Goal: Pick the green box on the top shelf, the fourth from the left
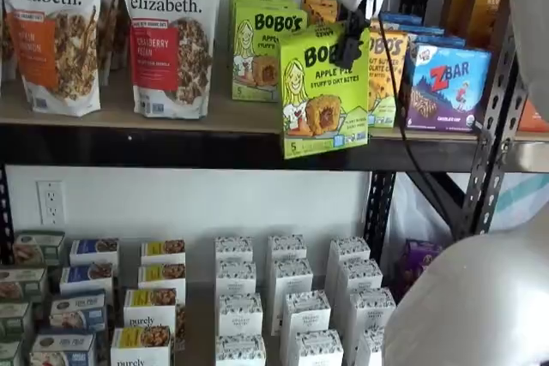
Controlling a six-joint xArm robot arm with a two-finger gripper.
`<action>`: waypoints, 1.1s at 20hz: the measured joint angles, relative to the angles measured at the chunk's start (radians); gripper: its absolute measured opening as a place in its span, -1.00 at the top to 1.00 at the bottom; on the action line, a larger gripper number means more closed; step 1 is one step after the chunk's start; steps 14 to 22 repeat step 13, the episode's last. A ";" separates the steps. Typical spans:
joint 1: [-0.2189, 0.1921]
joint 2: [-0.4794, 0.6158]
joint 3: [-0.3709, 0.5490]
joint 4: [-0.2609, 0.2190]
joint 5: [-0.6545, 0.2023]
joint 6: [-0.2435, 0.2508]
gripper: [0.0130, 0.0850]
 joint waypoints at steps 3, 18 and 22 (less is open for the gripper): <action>-0.004 -0.005 0.004 -0.005 0.015 -0.005 0.78; 0.001 -0.039 0.043 -0.028 0.027 -0.006 0.78; 0.001 -0.039 0.043 -0.028 0.027 -0.006 0.78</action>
